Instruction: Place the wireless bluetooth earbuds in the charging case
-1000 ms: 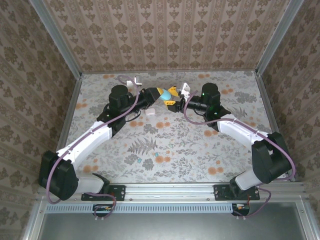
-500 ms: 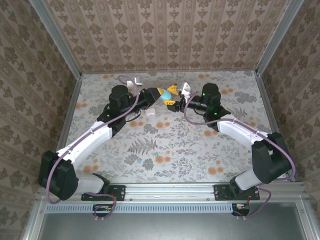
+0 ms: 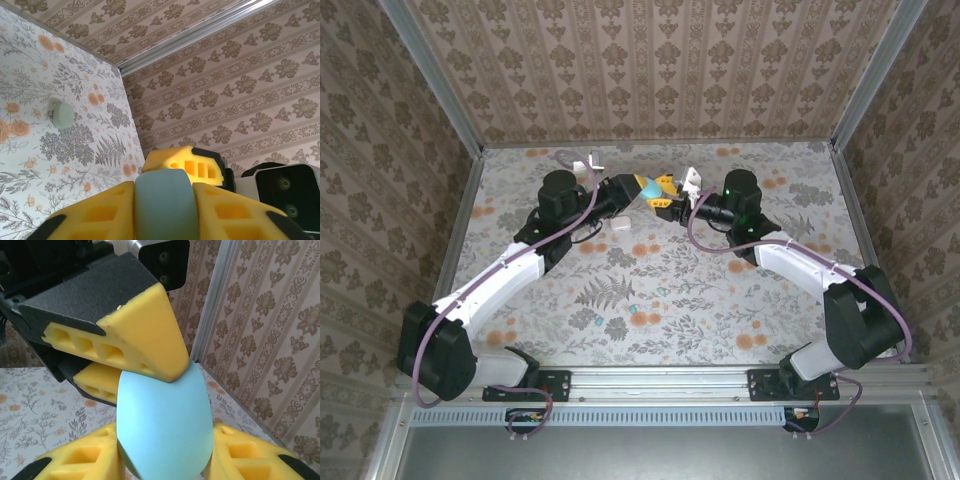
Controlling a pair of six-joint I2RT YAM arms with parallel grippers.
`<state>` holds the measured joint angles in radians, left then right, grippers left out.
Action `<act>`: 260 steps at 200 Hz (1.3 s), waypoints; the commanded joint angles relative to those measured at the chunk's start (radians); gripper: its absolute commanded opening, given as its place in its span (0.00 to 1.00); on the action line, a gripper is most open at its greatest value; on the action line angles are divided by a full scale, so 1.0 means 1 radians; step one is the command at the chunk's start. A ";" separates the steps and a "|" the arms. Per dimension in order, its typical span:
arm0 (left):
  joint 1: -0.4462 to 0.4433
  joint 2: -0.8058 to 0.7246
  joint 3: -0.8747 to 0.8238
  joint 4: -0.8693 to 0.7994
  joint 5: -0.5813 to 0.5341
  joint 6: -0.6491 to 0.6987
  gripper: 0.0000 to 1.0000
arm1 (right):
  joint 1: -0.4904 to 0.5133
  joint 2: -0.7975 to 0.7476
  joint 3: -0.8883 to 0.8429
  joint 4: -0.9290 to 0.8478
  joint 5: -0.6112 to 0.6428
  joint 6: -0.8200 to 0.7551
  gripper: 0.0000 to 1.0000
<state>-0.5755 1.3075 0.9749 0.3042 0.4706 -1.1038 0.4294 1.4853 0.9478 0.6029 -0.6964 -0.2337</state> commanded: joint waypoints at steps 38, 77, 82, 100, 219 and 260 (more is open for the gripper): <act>0.004 -0.068 -0.005 -0.040 -0.007 0.330 0.64 | -0.024 -0.007 0.151 -0.372 -0.282 -0.019 0.31; 0.037 -0.136 -0.065 -0.022 0.085 0.660 0.77 | -0.038 0.017 0.202 -0.495 -0.384 -0.039 0.31; 0.039 -0.143 -0.070 -0.022 0.117 0.708 0.78 | -0.041 0.023 0.211 -0.516 -0.393 -0.044 0.31; 0.041 -0.162 -0.088 -0.022 0.277 0.901 0.80 | -0.041 0.037 0.247 -0.579 -0.414 -0.055 0.32; 0.060 -0.085 -0.049 -0.095 0.433 1.079 0.55 | -0.044 0.026 0.251 -0.557 -0.457 -0.068 0.32; 0.072 -0.085 -0.067 -0.040 0.429 1.054 0.43 | -0.044 0.020 0.244 -0.558 -0.453 -0.076 0.32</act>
<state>-0.5087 1.2224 0.8909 0.2176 0.8658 -0.0502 0.3897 1.5208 1.1732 0.0479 -1.1259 -0.2863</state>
